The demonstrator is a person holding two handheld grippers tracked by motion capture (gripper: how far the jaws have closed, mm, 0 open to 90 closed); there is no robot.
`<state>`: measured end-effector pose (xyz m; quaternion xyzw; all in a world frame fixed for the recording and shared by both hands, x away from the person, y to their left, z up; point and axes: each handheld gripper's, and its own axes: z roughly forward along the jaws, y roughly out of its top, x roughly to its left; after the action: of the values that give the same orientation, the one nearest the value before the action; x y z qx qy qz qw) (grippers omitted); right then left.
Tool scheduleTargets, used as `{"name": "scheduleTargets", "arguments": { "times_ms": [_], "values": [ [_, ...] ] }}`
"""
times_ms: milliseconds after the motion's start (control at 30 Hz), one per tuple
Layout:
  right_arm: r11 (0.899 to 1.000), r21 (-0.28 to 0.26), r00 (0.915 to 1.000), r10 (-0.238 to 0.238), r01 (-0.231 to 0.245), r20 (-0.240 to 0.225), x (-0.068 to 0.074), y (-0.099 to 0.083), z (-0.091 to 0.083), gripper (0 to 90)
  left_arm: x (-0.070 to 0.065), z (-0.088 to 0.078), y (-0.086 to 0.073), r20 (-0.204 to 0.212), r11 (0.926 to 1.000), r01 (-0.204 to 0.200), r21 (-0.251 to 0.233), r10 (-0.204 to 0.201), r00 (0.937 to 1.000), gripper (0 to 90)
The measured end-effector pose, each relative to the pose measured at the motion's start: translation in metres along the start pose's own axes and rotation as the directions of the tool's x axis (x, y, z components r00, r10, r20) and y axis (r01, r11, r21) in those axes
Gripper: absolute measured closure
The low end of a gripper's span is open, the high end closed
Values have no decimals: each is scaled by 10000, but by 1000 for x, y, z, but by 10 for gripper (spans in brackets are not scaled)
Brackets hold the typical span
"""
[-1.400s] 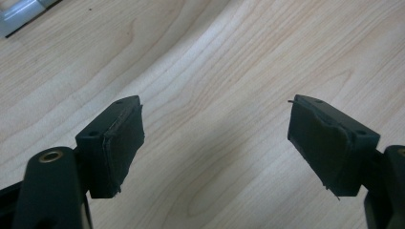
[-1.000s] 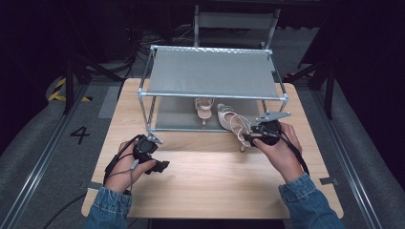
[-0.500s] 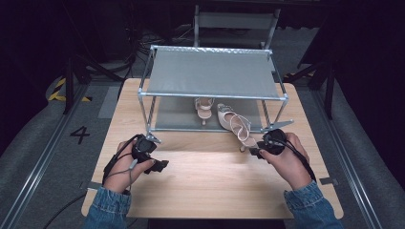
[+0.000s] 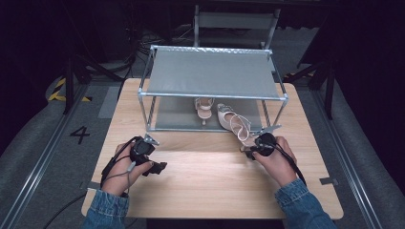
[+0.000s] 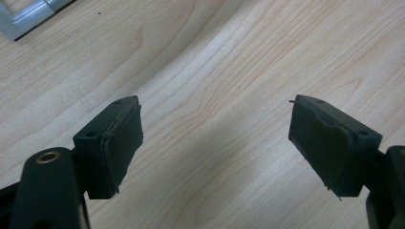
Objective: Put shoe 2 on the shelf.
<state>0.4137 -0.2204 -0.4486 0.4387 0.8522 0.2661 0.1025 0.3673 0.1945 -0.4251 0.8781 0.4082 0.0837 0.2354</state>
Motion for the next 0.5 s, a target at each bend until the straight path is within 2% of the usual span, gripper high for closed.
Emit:
{"name": "scheduleTargets", "arguments": {
  "times_ms": [133,233,267,300,333,367,500],
  "values": [
    [9991,-423,9999,98,-101,-75,-1,0,9,664,1,-1,-5,-71,10000,58,56,-58,10000,197],
    [9968,-794,9999,101,-104,-38,0,3,9,716,1,-3,-9,-120,9999,162,58,-162,9998,197],
    [9937,-1112,9998,134,-151,-163,0,5,7,750,1,-3,-10,-98,9997,220,49,-219,9997,197],
    [9937,-1112,9998,134,-151,-163,0,5,7,750,2,-4,-11,-153,9997,242,25,-242,9996,197],
    [9920,-1224,9990,270,-313,-364,1,6,5,768,3,-4,-13,-166,9997,217,56,-216,9996,197],
    [9895,-1426,9989,188,-247,-422,1,8,4,771,3,-5,-14,-186,9996,284,66,-282,9994,197],
    [9876,-1569,9990,-35,-35,-446,3,14,5,783,3,-7,-20,-276,9994,320,110,-317,9991,198]
  ]
}}
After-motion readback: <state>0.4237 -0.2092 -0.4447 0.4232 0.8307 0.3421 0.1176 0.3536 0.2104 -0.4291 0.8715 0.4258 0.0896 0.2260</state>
